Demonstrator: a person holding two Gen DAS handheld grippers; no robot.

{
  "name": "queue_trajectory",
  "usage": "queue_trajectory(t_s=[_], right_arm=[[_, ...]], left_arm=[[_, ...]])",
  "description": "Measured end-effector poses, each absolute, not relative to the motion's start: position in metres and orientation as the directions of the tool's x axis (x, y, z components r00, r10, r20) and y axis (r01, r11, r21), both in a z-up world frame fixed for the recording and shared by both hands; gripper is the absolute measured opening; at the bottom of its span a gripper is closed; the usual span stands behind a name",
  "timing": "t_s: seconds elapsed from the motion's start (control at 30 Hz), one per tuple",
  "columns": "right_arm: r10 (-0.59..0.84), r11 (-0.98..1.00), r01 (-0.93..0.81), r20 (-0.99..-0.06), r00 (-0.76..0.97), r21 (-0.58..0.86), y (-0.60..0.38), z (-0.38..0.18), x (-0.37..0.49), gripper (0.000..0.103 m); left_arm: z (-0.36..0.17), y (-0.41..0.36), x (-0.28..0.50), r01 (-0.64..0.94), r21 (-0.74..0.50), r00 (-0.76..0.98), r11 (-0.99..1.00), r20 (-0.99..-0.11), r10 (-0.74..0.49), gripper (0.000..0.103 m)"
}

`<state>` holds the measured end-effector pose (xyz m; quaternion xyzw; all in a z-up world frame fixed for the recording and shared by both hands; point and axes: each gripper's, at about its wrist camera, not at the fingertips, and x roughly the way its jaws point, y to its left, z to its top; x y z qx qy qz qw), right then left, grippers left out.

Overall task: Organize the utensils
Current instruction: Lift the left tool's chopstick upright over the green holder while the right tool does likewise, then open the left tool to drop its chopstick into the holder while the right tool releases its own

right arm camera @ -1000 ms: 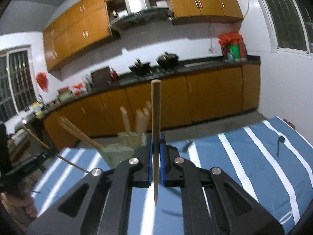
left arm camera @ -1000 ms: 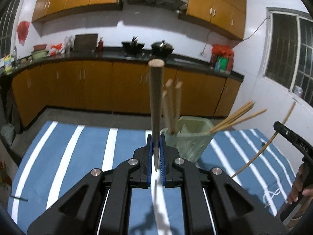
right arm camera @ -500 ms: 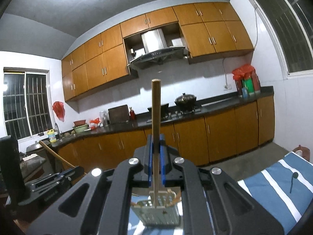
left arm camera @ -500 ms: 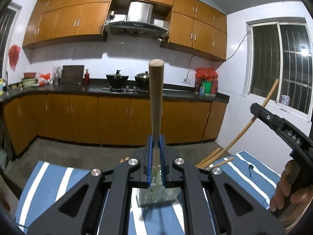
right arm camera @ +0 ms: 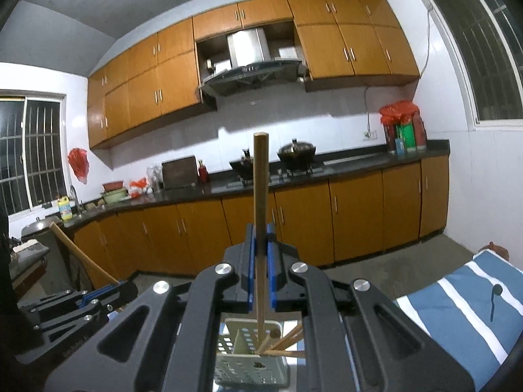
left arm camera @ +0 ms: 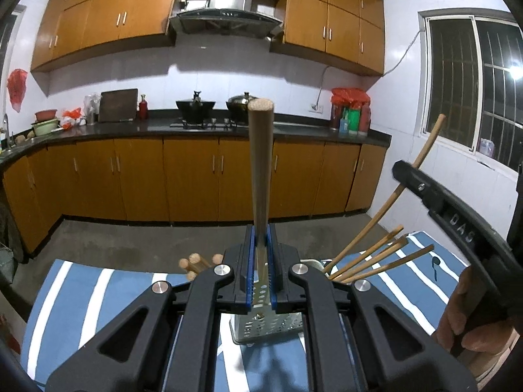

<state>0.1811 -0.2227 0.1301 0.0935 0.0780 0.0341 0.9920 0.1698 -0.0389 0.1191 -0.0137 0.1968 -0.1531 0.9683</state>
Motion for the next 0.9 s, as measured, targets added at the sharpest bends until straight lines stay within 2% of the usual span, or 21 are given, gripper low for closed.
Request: queue_trajectory(t_s=[0.1,0.17,0.27,0.4,0.53,0.73,0.77,0.83,0.87,0.9], right_arm=[[0.1,0.977,-0.06,-0.195,0.976,0.204,-0.223,0.119,0.188,0.011],[0.107,0.976,-0.065,-0.198,0.974,0.206,-0.221,0.116,0.186,0.012],[0.106,0.977,-0.067,-0.189,0.976,0.201,-0.224,0.117,0.18,0.019],[0.105,0.976,-0.068,-0.174,0.979,0.206,-0.228,0.121,0.169,0.024],[0.095,0.978,-0.062,-0.159,0.983,0.201,-0.233,0.124,0.153,0.034],[0.066,0.981,-0.042,-0.128,0.99,0.187,-0.238,0.129,0.119,0.058],[0.059,0.983,-0.037,-0.122,0.991,0.18,-0.238,0.13,0.113,0.063],[0.037,0.988,-0.02,-0.106,0.994,0.154,-0.236,0.129,0.097,0.077],[0.026,0.99,-0.012,-0.098,0.995,0.139,-0.235,0.128,0.089,0.087],[0.01,0.993,0.0,-0.088,0.996,0.121,-0.232,0.126,0.079,0.095]], left_arm=[[0.112,-0.041,0.181,0.297,-0.104,0.859,0.949,-0.405,-0.313,0.008],[0.109,-0.039,0.186,0.295,-0.129,0.851,0.947,-0.416,-0.322,0.008],[0.109,-0.036,0.186,0.291,-0.145,0.849,0.946,-0.416,-0.325,0.011],[0.115,-0.031,0.181,0.281,-0.158,0.86,0.947,-0.397,-0.321,0.029],[0.123,-0.026,0.173,0.272,-0.164,0.872,0.948,-0.375,-0.315,0.033],[0.134,-0.011,0.153,0.263,-0.192,0.894,0.946,-0.32,-0.314,0.049],[0.137,-0.007,0.146,0.261,-0.193,0.9,0.946,-0.305,-0.31,0.051],[0.14,-0.004,0.137,0.255,-0.18,0.911,0.95,-0.286,-0.298,0.062],[0.141,-0.001,0.127,0.242,-0.16,0.922,0.957,-0.269,-0.279,0.066],[0.142,0.001,0.12,0.235,-0.147,0.93,0.961,-0.255,-0.266,0.075]])
